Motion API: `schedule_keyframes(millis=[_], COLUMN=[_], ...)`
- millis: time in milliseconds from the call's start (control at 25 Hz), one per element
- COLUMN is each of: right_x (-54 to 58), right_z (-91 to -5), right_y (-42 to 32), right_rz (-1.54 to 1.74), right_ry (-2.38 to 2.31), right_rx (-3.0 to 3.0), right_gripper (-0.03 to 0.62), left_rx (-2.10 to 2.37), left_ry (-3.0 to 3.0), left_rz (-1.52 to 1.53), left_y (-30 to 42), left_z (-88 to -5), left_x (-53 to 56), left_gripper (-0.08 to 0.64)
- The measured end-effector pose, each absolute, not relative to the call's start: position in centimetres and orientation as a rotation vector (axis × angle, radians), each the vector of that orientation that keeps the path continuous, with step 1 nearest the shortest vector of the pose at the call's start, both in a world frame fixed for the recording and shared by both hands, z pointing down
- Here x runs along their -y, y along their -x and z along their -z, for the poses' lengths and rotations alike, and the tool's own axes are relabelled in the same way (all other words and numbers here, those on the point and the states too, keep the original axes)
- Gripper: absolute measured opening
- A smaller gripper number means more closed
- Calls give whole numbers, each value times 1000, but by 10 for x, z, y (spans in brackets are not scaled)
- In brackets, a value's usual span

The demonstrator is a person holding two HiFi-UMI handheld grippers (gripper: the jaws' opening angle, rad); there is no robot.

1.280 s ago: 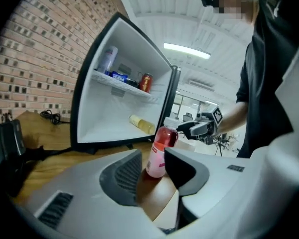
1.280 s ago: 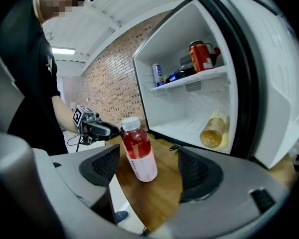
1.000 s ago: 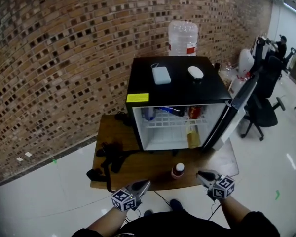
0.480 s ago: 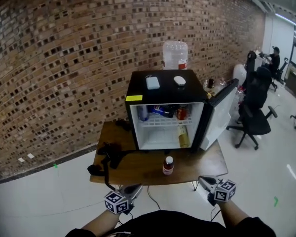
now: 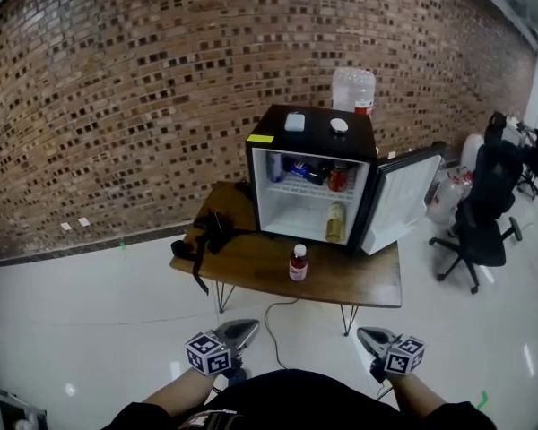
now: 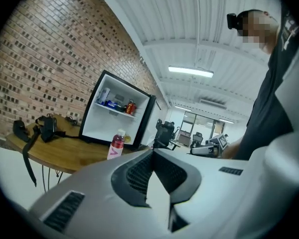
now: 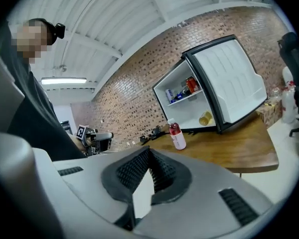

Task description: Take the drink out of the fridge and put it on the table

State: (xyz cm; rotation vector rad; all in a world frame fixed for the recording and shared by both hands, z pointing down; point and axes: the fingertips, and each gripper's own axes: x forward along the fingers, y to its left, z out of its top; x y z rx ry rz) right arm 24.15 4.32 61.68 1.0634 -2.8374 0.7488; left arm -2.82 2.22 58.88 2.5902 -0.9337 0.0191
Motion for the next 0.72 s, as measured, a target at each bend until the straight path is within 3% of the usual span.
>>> schedule_keyframes(millis=[720], right_x=[-60], right_z=[-605], right_y=[-108], right_rz=[-879], right_ry=[-1237], right_rx=[2857], right_gripper=[3], left_rx=[823], left_ry=[-2669], left_rz=[-49], left_y=[158], left_z=[-576], left_x=[-50], left_gripper=[0])
